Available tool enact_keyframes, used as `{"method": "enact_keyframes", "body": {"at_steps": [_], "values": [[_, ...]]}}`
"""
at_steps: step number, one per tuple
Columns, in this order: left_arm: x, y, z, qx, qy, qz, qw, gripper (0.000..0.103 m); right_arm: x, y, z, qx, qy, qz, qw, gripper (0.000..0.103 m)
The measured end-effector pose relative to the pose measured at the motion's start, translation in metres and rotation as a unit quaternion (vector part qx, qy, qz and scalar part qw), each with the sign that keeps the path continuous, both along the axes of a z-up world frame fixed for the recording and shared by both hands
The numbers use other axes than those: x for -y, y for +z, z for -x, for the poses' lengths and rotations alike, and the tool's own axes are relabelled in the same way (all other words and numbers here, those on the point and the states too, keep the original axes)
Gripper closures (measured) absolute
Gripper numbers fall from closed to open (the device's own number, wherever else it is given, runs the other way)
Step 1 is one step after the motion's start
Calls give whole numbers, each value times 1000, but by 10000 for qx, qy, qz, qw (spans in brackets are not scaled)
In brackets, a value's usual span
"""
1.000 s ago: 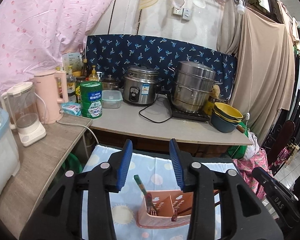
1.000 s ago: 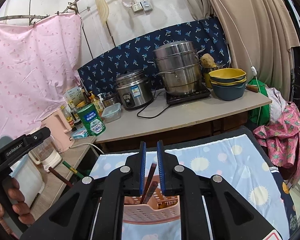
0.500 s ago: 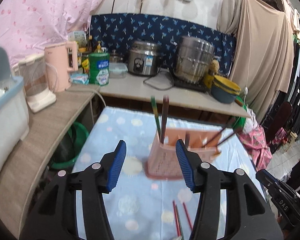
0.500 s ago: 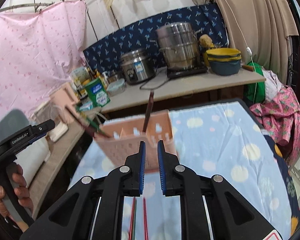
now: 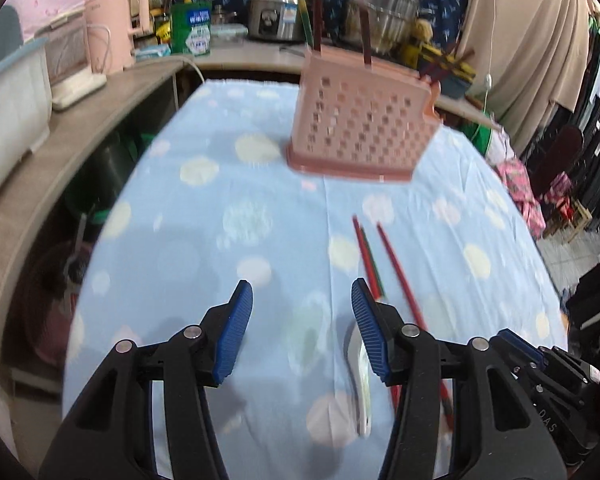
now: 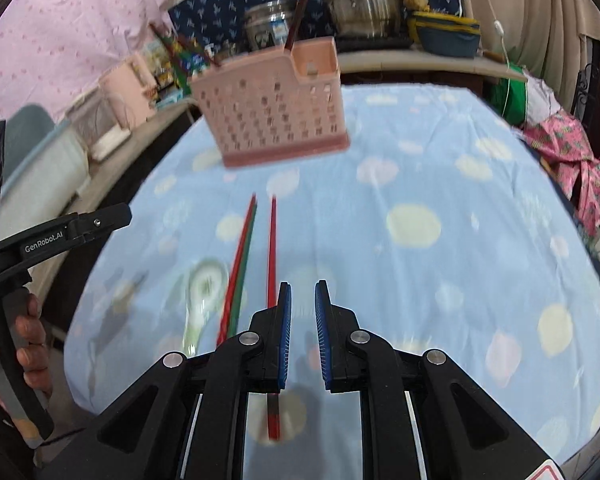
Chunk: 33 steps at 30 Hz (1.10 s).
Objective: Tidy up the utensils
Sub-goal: 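Withdraw both open tools from the holder down to the remaining utensils, then grasp the white spoon with the left tool while the right tool grasps a red chopstick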
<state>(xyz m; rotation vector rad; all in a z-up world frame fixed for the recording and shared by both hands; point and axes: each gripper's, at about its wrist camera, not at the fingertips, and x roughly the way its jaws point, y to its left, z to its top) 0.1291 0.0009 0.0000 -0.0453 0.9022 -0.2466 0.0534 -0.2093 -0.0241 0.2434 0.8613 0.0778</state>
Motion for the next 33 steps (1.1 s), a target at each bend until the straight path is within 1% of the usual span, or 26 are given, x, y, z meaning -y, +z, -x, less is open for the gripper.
{"method": "enact_keyframes", "body": {"at_steps": [2,5,11,17,25,33], "values": [[2,-14,10,-162,-18,-35,9999,54,-6,-14,9,-169,94,-10,9998,89],[4,-31,23,-370,-42,-48,9993,54,-12,-25,18,-285,211,35,9994,89],[8,-47,39,-584,-107,-25,9982,54,-18,-32,28,-364,309,-10,9989,89],[18,-53,46,-656,-293,-71,9974,54,-27,-39,30,-462,429,6,9980,89],[25,-59,50,-744,-423,-135,9962,54,-29,-46,30,-584,458,29,9972,89],[31,-61,51,-672,-468,-295,9962,54,-30,-49,31,-576,475,82,9972,89]]}}
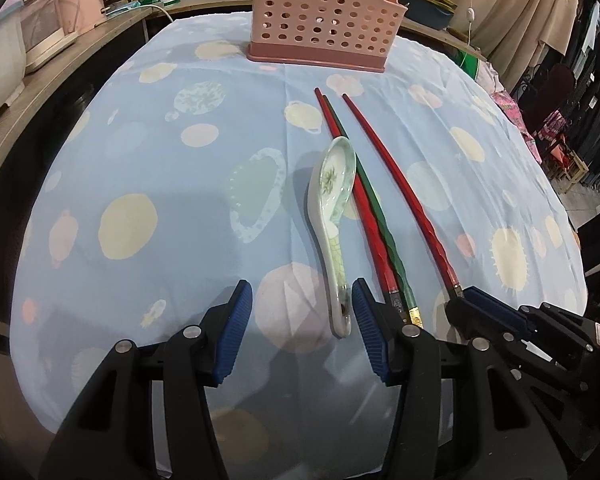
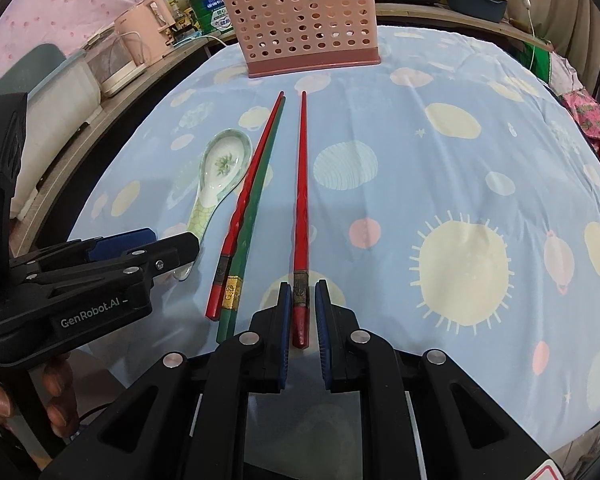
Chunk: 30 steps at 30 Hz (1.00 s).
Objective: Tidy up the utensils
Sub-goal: 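Grasp the white spoon with the left tool while the right tool grasps a red chopstick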
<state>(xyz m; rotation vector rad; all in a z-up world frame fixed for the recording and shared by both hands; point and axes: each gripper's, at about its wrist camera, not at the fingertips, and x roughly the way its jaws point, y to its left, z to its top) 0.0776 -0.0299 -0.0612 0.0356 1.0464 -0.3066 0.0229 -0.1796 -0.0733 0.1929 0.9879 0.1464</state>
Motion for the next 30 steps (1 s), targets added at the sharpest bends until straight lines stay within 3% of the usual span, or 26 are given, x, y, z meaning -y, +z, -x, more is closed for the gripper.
{"method": "enact_keyframes", "body": {"at_steps": [11,15,20,30], "values": [[5,-2,5,173,-86,-246,9995,55,-3,-1,0,57,24,84,9999,89],[3,-2,4,164,-103,-192,9996,66,-3,-1,0,52,9,77,10000,91],[1,-2,4,131,-137,-64,9998,89,-3,-1,-1,48,2,76,10000,92],[0,4,5,170,-154,36,9997,92,2,2,0,64,-50,30,10000,96]]}}
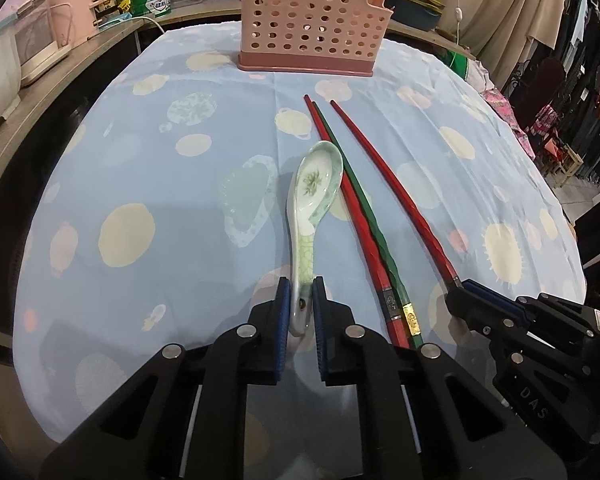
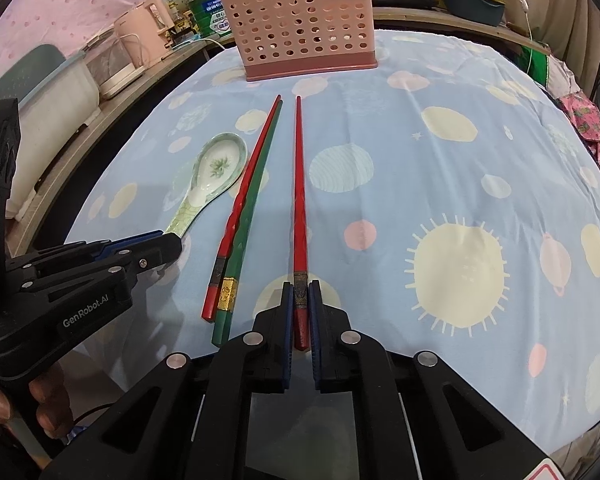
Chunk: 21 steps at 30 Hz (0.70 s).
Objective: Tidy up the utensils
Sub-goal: 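Grasp the white spoon with the left tool while the right tool grasps a red chopstick, then lift the spoon and chopstick up over the pink holder with both tools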
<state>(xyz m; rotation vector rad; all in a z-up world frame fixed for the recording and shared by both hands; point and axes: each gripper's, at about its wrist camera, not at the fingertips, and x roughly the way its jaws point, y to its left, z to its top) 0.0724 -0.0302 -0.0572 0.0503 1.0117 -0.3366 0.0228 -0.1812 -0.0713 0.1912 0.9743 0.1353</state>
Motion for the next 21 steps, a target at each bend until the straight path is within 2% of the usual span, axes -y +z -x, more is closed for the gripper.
{"method": "enact_keyframes", "body": {"at_steps": [9,18,21], "values": [[-10,23,-7,186,164,81,9997,92,12,21,0,284,-224,-60,9993,96],[-25,62,-26,559,390,242,9974,93,35,69,-12,837,-553,-270,9946,96],[-28,77,-36,712,462,271,9960,96,42,87,-17,1070,-641,-287,9918,96]]}}
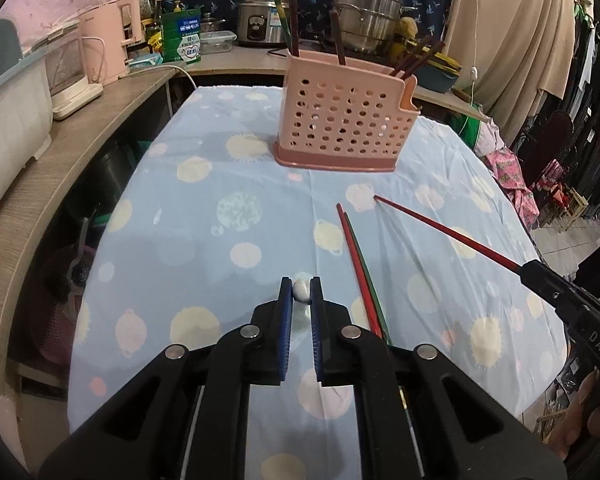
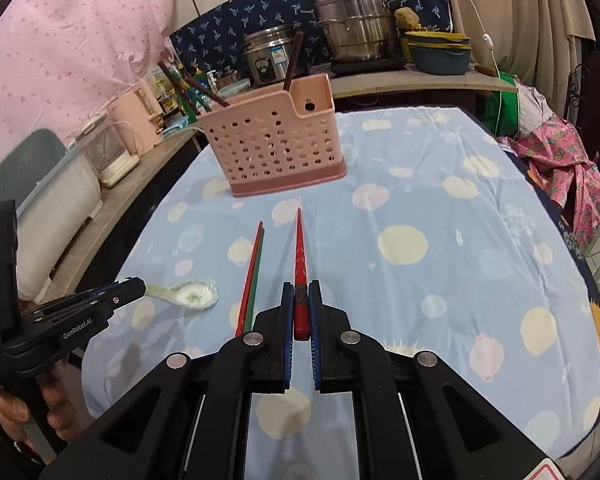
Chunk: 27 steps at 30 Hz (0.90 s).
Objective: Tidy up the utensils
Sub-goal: 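Lift the spoon and chopstick up over the pink holder with both tools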
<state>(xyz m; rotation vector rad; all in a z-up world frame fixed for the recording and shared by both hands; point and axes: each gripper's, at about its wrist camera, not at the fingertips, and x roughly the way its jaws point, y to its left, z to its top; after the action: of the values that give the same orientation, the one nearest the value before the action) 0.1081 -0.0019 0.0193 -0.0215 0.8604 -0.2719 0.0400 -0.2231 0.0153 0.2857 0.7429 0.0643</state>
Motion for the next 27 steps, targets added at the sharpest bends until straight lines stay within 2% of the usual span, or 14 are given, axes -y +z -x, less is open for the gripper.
{"method": "enact_keyframes", "body": {"at_steps": [13,27], "values": [[-2,60,-46,641,119,69,9979,97,38,58,-40,740,-379,-137,9964,96],[22,158,-103,1489,-108,316,9883,97,68,137,-97,1669,-654,-201,9836,96]]}}
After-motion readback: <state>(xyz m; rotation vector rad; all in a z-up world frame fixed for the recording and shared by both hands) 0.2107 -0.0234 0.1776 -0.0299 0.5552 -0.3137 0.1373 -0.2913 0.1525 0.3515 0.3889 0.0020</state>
